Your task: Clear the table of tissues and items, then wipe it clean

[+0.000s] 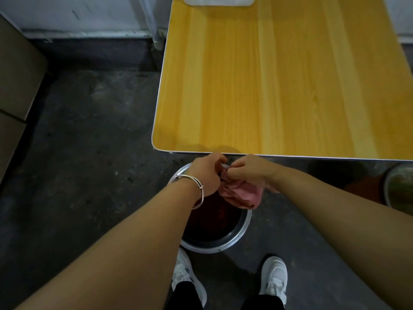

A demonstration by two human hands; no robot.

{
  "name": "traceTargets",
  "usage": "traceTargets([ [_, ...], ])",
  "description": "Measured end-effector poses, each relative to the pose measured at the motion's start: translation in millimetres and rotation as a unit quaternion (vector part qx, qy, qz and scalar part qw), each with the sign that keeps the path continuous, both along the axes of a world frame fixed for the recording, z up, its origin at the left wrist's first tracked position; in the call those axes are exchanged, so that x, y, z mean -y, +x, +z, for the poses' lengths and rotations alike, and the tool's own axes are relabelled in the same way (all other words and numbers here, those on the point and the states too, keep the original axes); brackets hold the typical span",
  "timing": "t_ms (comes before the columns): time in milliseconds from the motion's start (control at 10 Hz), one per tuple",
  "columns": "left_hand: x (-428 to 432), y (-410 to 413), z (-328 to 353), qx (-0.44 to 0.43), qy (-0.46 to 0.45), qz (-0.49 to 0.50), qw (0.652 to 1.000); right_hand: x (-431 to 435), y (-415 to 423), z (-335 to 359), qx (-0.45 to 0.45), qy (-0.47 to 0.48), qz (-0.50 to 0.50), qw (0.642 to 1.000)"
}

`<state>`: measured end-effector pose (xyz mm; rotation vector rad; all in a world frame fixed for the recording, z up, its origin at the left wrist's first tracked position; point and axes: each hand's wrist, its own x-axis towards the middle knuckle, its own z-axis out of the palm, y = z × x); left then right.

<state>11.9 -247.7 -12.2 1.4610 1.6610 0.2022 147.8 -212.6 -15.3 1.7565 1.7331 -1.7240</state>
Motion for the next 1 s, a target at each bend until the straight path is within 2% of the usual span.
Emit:
traceTargets([
  [100, 11, 2, -12, -0.012, -0.057, -0.009, 0.998, 6, 1, -20, -0.016, -0.036, -0.030, 0.999],
  [200, 19, 4, -35, -0.016, -0.093, -0.017, 0.995, 14, -1, -44, -0.030, -0.023, -0.017, 0.999],
  [400, 32, 1, -106, -0.035, -0.095, 0.022, 0.995, 27, -17, -132, 0.017, 0.068, -0.021, 0.997],
  [500, 35, -2, -148, -0.052, -0.096, 0.039, 0.993, 30, -28, -182, 0.116, 0.088, 0.027, 0.989],
  [600, 36, -6, -186, -0.078, -0.124, 0.027, 0.989, 37, -39, -239, 0.141, 0.112, 0.055, 0.982],
  [700, 39, -10, -218, -0.078, -0.118, 0.045, 0.989, 42, -42, -287, 0.148, 0.101, 0.042, 0.983],
  [800, 40, -14, -246, -0.082, -0.116, 0.046, 0.989, 40, -39, -318, 0.116, 0.063, -0.003, 0.991],
  [1000, 30, -13, -275, -0.087, -0.124, 0.064, 0.986, 34, -34, -347, 0.104, 0.033, -0.012, 0.994],
])
